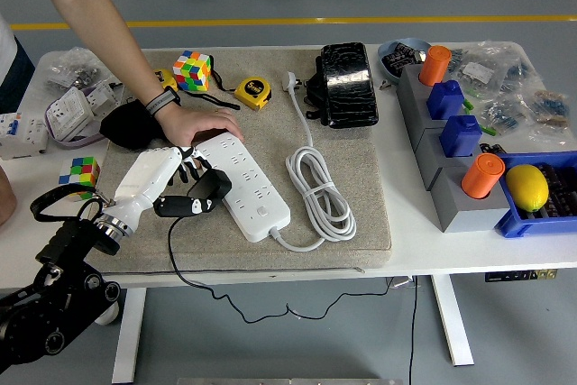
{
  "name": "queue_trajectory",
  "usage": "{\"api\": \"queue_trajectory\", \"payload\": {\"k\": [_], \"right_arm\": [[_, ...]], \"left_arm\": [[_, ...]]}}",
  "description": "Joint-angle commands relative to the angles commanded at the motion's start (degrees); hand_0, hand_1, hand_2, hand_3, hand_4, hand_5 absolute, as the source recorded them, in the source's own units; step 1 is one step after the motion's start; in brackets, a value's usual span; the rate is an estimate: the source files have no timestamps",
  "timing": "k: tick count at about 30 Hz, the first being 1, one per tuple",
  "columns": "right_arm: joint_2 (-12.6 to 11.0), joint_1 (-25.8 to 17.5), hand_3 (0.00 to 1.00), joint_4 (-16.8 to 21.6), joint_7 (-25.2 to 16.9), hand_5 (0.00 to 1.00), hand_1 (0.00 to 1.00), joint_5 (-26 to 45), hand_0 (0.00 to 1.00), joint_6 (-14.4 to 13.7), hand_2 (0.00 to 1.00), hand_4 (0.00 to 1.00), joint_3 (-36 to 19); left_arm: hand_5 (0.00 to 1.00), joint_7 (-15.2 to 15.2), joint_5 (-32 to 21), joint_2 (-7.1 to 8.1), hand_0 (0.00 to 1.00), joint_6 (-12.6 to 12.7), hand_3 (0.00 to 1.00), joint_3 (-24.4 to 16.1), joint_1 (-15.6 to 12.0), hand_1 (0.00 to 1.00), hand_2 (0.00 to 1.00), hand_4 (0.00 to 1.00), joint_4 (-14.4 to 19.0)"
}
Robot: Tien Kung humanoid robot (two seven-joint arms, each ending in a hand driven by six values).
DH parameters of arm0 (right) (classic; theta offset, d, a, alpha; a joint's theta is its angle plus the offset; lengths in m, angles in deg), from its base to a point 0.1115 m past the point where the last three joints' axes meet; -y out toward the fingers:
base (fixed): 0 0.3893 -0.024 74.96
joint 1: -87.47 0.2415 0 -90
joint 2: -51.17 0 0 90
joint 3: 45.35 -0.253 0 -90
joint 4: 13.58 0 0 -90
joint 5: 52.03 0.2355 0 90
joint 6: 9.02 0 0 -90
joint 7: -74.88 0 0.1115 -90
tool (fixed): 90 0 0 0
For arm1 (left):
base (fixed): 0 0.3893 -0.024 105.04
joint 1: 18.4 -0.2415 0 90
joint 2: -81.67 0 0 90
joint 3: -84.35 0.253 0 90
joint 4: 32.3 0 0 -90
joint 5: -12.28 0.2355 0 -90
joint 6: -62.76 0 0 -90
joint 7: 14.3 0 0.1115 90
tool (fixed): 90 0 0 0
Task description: Put the plug near the board,insert it into the board,press the button,pull the plug out
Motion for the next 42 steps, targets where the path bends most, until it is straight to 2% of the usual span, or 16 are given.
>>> {"api": "queue_trajectory", "payload": {"k": [4, 5, 10, 11, 16, 17, 22, 23, 28, 29, 34, 35, 40, 41, 42], "right_arm": [[-0.03, -0.02, 0.508, 0.00, -0.04, 0.363, 0.585, -0.16, 0.494, 0.06, 0.543, 0.837, -0.20], [-0.03, -0.02, 0.508, 0.00, -0.05, 0.364, 0.585, -0.21, 0.495, 0.07, 0.543, 0.838, -0.26], [-0.02, -0.01, 0.508, 0.00, -0.08, 0.364, 0.585, -0.22, 0.495, 0.15, 0.543, 0.838, -0.28], [-0.01, 0.01, 0.508, 0.00, -0.08, 0.364, 0.584, -0.21, 0.495, 0.17, 0.543, 0.839, -0.26], [-0.01, 0.00, 0.508, 0.00, -0.16, 0.364, 0.584, -0.28, 0.495, 0.30, 0.543, 0.839, -0.32], [0.00, -0.03, 0.509, 0.00, -0.18, 0.362, 0.586, -0.30, 0.495, 0.32, 0.543, 0.840, -0.34], [0.01, 0.02, 0.509, 0.00, -0.15, 0.362, 0.586, -0.36, 0.495, 0.31, 0.543, 0.840, -0.45], [0.01, 0.02, 0.508, 0.00, -0.13, 0.363, 0.585, -0.37, 0.496, 0.30, 0.543, 0.840, -0.48], [-0.02, 0.02, 0.508, 0.00, -0.16, 0.363, 0.585, -0.41, 0.496, 0.33, 0.543, 0.840, -0.55], [-0.02, 0.02, 0.508, 0.00, -0.17, 0.362, 0.586, -0.42, 0.493, 0.33, 0.543, 0.840, -0.55], [0.04, 0.05, 0.508, 0.00, -0.19, 0.362, 0.586, -0.51, 0.493, 0.40, 0.543, 0.840, -0.61], [0.05, 0.04, 0.508, 0.00, -0.21, 0.361, 0.586, -0.52, 0.496, 0.40, 0.543, 0.840, -0.64], [0.04, -0.10, 0.508, 0.00, -0.18, 0.361, 0.586, -0.54, 0.496, 0.36, 0.543, 0.840, -0.56], [0.03, -0.10, 0.508, 0.00, -0.18, 0.361, 0.587, -0.54, 0.495, 0.38, 0.543, 0.840, -0.56], [0.06, -0.12, 0.508, 0.00, -0.18, 0.361, 0.587, -0.56, 0.495, 0.36, 0.543, 0.840, -0.61]], "left_arm": [[0.020, 0.41, 0.14, 0.07, 0.212, -0.43, 0.532, -0.26, 0.03, 0.392, 0.409, 0.773, 0.00], [0.105, 0.50, 0.14, 0.08, 0.246, -0.52, 0.549, -0.31, 0.02, 0.473, 0.514, 0.904, 0.01], [0.105, 0.68, -0.44, 0.07, 0.246, -0.83, 0.549, -0.74, -0.05, 0.473, 0.514, 0.904, 0.11], [0.309, 0.68, -0.54, 0.05, 0.307, -0.86, 0.568, -0.81, -0.04, 0.532, 0.525, 0.998, 0.11], [0.309, 0.64, -0.71, 0.07, 0.307, -1.36, 0.568, -1.09, -0.17, 0.532, 0.525, 0.998, 0.20], [0.384, 0.59, -0.75, 0.09, 0.327, -1.47, 0.614, -1.10, -0.20, 0.546, 0.538, 0.998, 0.22], [0.384, 0.60, -0.62, 0.14, 0.327, -2.16, 0.614, -1.26, -0.25, 0.546, 0.538, 0.998, 0.44], [0.425, 0.57, -0.57, 0.14, 0.335, -2.26, 0.626, -1.37, -0.29, 0.551, 0.543, 0.998, 0.53], [0.425, 0.53, -0.49, 0.23, 0.335, -2.61, 0.626, -1.85, -0.49, 0.551, 0.543, 0.998, 1.00], [0.454, 0.53, -0.47, 0.26, 0.337, -2.67, 0.631, -1.89, -0.52, 0.555, 0.556, 0.998, 1.07], [0.454, 0.59, -0.28, 0.46, 0.337, -3.00, 0.631, -2.30, -0.99, 0.555, 0.556, 0.998, 1.66], [0.482, 0.54, -0.35, 0.51, 0.341, -3.02, 0.633, -2.46, -1.15, 0.558, 0.560, 0.998, 1.86], [0.482, -2.78, -4.23, 1.20, 0.341, -0.74, 0.633, -3.49, -3.15, 0.558, 0.560, 0.998, 4.45], [0.615, -3.97, -5.31, 1.46, 0.432, 0.25, 0.640, -3.74, -3.85, 0.610, 0.625, 0.998, 5.34], [0.615, -4.85, -5.89, 1.71, 0.432, 0.80, 0.640, -3.80, -4.45, 0.610, 0.625, 0.998, 6.10]]}}
